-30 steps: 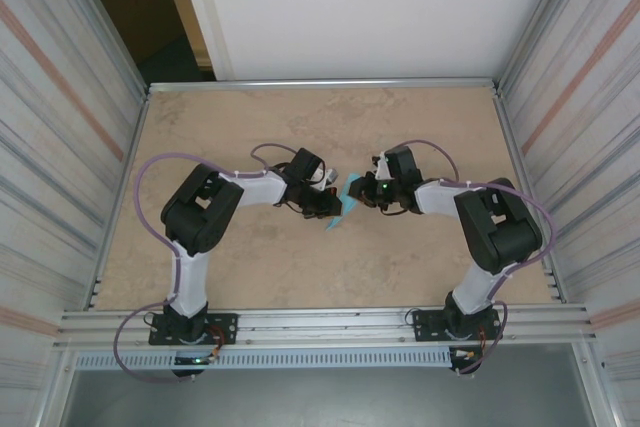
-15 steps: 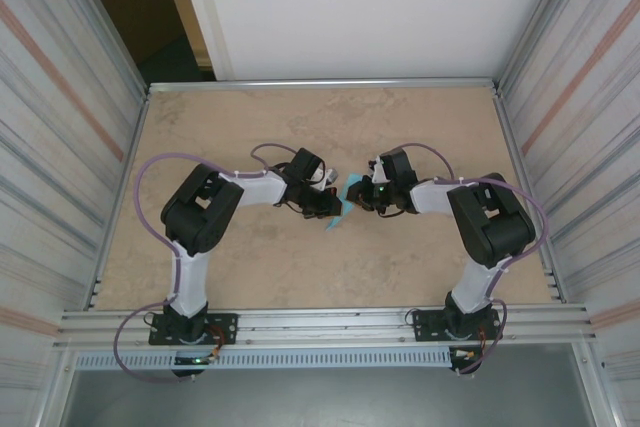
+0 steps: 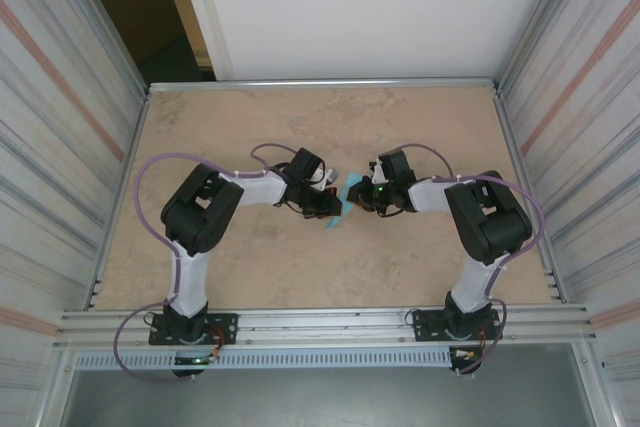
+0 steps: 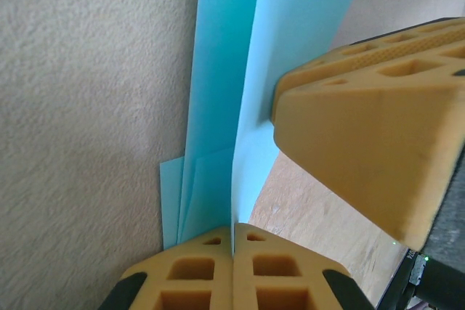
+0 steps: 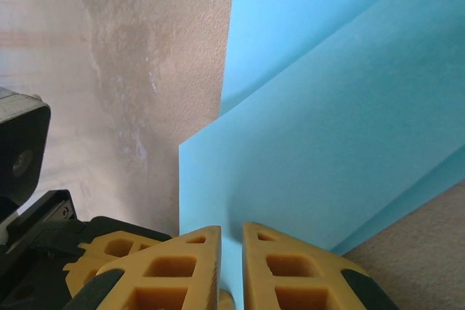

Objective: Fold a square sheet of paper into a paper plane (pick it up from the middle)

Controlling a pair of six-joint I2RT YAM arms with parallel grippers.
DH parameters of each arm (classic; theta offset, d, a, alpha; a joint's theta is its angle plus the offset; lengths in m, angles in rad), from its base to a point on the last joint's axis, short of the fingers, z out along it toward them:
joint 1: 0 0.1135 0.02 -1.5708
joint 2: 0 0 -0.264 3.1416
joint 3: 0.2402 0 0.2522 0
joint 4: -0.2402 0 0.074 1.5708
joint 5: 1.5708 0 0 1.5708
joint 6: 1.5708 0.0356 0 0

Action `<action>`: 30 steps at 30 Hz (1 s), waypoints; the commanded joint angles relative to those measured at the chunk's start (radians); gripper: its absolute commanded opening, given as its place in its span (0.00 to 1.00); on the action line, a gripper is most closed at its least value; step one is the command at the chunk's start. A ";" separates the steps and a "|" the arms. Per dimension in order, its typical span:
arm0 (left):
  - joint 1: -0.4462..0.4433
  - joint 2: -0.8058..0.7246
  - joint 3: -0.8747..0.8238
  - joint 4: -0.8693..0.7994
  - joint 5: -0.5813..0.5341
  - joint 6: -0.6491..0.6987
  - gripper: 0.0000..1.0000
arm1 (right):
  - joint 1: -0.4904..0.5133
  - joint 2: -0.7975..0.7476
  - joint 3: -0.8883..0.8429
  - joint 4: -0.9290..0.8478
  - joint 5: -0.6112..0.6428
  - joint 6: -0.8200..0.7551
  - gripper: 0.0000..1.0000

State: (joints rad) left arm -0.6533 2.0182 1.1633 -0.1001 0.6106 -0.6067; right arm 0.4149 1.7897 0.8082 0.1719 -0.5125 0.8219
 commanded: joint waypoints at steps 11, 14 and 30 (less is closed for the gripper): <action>0.013 0.031 -0.002 -0.068 -0.020 0.009 0.05 | 0.001 0.034 0.023 -0.071 0.049 0.014 0.14; 0.017 0.024 -0.004 -0.075 -0.021 0.013 0.07 | -0.002 0.036 0.026 -0.086 0.059 0.015 0.15; 0.030 -0.139 -0.089 -0.118 -0.004 0.024 0.18 | -0.007 0.065 0.047 -0.142 0.070 0.008 0.14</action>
State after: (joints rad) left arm -0.6315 1.9415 1.0931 -0.1509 0.6090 -0.6022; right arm 0.4141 1.8175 0.8486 0.0975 -0.4908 0.8291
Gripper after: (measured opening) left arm 0.175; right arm 0.141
